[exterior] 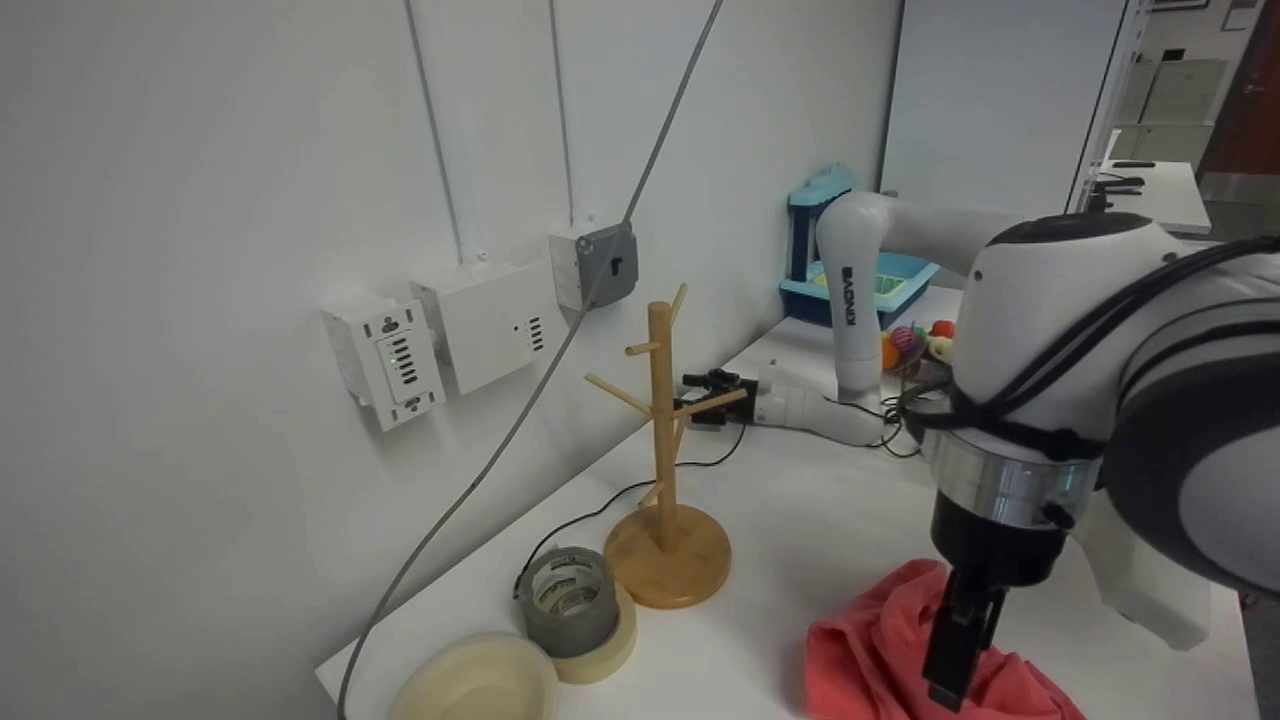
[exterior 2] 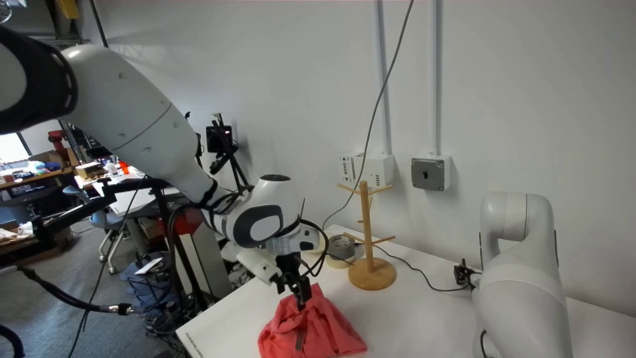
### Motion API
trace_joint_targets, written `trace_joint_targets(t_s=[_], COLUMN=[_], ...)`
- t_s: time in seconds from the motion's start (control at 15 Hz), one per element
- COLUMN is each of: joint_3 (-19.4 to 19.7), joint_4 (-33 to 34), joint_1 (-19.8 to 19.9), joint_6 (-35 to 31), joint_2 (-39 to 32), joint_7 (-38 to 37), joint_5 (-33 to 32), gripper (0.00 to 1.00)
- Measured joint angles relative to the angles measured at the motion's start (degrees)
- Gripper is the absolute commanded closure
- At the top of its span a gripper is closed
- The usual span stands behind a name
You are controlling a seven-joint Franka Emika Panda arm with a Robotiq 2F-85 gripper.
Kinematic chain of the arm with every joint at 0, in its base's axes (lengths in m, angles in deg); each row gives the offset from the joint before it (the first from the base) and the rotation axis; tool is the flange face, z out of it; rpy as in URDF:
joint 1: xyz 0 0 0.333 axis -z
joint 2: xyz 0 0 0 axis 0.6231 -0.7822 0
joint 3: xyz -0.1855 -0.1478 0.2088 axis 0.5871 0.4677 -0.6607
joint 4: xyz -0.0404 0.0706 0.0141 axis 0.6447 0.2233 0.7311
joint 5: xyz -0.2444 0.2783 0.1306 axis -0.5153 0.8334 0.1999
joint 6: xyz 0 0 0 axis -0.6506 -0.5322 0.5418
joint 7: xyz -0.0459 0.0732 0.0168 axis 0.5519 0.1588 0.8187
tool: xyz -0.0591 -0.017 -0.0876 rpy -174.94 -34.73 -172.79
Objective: Unfold the cloth and move it to the left
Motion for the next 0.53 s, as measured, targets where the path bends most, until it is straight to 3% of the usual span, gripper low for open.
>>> trace_joint_targets(t_s=[0.13,0.2,0.33,0.53], joint_3=[0.00,0.00,0.00,0.01], joint_4=[1.16,1.76,2.96,4.52], joint_1=[-0.51,-0.85,-1.53,-2.12], joint_6=[-0.02,-0.02,-0.05,-0.09], joint_2=[-1.89,-2.83,-4.57,-6.64], joint_7=[-0.31,-0.55,-1.18,-2.11], joint_5=[0.00,0.00,0.00,0.00], gripper=[0.09,0.16,0.39,0.66])
